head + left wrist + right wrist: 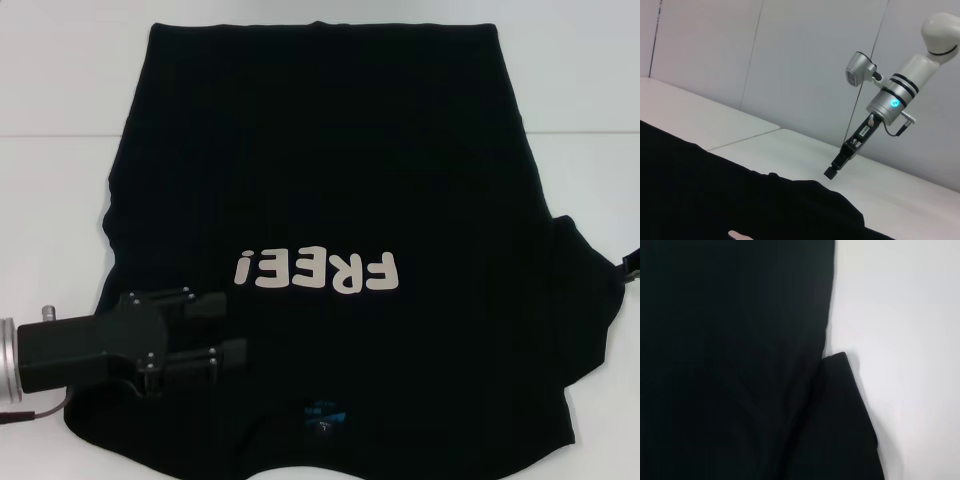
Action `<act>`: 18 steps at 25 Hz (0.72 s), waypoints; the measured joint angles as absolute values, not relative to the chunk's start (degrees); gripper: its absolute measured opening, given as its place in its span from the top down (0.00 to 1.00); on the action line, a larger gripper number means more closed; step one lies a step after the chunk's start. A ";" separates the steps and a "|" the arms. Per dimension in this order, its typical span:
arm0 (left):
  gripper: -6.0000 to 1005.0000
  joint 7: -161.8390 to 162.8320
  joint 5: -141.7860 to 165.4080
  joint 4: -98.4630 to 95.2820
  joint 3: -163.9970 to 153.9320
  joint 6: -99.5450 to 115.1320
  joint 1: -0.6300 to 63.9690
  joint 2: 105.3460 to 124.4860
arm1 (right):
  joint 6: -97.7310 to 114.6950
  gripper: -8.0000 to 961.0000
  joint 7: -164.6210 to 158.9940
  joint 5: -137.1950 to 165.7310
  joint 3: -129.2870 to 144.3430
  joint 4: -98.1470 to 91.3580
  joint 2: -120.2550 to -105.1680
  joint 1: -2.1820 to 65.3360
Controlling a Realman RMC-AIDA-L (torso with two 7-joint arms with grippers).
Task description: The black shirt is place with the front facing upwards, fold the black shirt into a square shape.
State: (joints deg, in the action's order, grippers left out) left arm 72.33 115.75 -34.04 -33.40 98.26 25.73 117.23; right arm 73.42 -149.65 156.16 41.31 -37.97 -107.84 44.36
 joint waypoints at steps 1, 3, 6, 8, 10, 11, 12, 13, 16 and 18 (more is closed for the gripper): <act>0.30 72.34 115.75 -33.98 -33.40 98.26 25.69 117.24 | 73.17 0.79 -149.63 156.28 41.35 -37.83 -107.93 44.38; 0.30 72.34 115.75 -33.94 -33.42 98.27 25.67 117.24 | 72.51 0.72 -149.61 156.84 41.41 -37.56 -108.19 44.56; 0.30 72.34 115.75 -33.93 -33.43 98.27 25.66 117.24 | 71.55 0.57 -149.64 157.93 41.58 -36.64 -108.43 44.91; 0.30 72.34 115.75 -33.92 -33.43 98.27 25.66 117.24 | 70.65 0.47 -149.78 158.24 41.74 -35.92 -108.48 45.06; 0.30 72.34 115.75 -33.92 -33.57 98.26 25.65 117.24 | 69.72 0.39 -149.88 158.33 41.93 -35.48 -108.70 45.18; 0.30 72.34 115.75 -33.92 -33.61 98.25 25.63 117.24 | 69.50 0.35 -149.87 158.33 41.97 -35.43 -108.83 45.23; 0.30 72.33 115.75 -33.92 -33.62 98.25 25.61 117.24 | 69.30 0.31 -149.84 158.33 42.00 -35.29 -108.95 45.31; 0.30 72.34 115.75 -33.92 -33.63 98.24 25.59 117.24 | 69.06 0.26 -149.78 158.33 42.01 -34.98 -109.06 45.47; 0.30 72.38 115.75 -33.92 -33.58 98.22 25.57 117.24 | 68.28 0.22 -149.63 158.33 42.03 -33.59 -109.24 46.08; 0.30 72.40 115.75 -33.92 -33.57 98.21 25.57 117.24 | 67.95 0.22 -149.60 158.33 42.10 -32.99 -109.38 46.40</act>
